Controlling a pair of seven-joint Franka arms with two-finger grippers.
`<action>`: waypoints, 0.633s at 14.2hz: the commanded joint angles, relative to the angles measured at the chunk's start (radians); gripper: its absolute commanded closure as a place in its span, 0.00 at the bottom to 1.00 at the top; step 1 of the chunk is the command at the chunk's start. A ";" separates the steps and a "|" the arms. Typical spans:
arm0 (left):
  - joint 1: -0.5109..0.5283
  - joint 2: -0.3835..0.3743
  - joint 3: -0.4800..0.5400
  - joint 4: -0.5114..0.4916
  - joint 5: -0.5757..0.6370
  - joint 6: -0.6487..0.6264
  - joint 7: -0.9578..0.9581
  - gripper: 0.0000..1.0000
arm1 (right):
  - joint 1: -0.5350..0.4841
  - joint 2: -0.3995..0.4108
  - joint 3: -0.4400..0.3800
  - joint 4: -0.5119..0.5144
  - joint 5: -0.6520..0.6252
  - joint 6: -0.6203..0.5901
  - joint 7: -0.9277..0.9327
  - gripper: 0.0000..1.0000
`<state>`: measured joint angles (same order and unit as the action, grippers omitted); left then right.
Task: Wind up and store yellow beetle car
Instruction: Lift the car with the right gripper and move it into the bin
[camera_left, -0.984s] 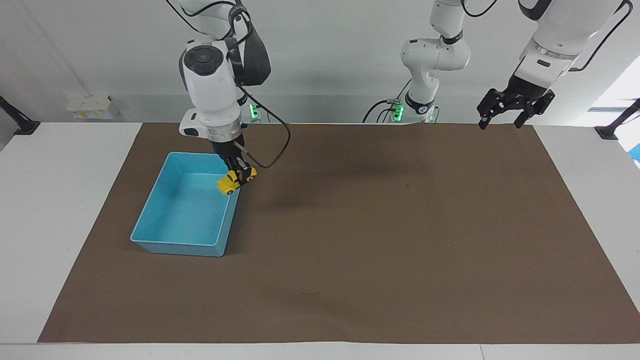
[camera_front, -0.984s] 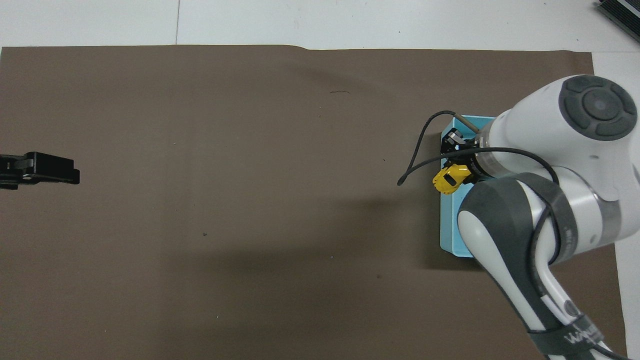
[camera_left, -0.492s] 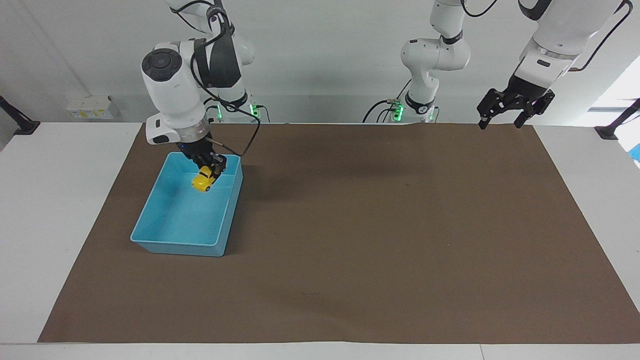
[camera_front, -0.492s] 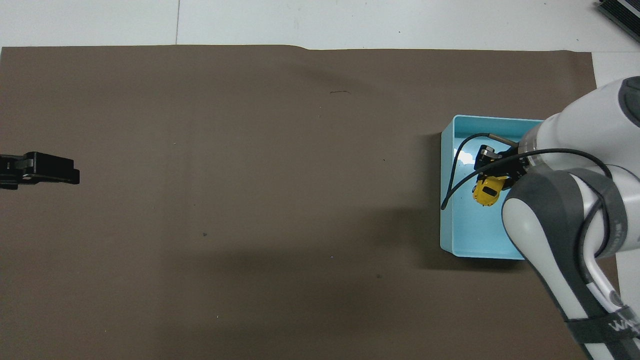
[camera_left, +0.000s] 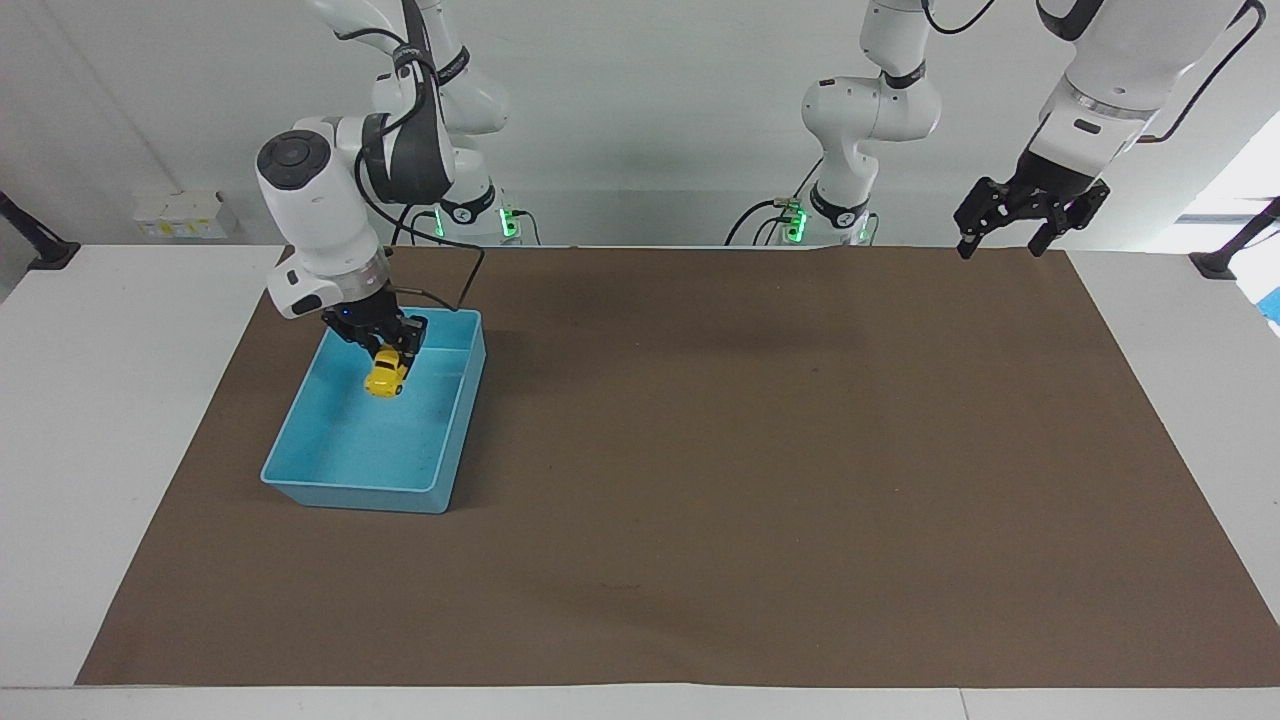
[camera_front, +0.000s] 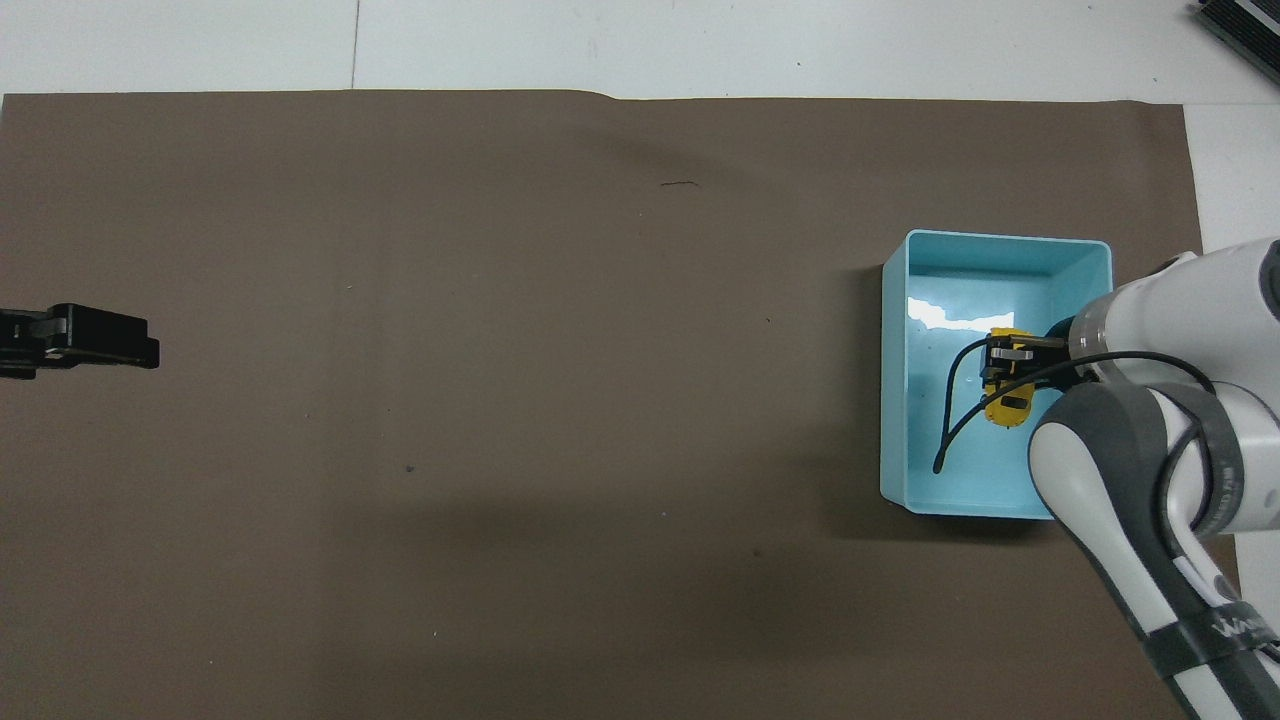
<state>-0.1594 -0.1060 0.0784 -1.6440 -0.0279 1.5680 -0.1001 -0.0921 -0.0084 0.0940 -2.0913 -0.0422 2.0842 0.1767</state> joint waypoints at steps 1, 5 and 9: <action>0.020 -0.015 -0.012 -0.005 0.008 -0.017 0.003 0.00 | -0.064 -0.039 0.006 -0.104 0.027 0.100 -0.152 1.00; 0.020 -0.015 -0.012 -0.005 0.008 -0.017 0.003 0.00 | -0.072 -0.031 0.006 -0.209 0.030 0.241 -0.235 1.00; 0.020 -0.015 -0.012 -0.005 0.008 -0.017 0.003 0.00 | -0.067 -0.015 0.009 -0.292 0.080 0.361 -0.275 1.00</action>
<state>-0.1594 -0.1061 0.0784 -1.6440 -0.0279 1.5677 -0.1001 -0.1526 -0.0076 0.0952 -2.3291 -0.0278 2.3876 -0.0394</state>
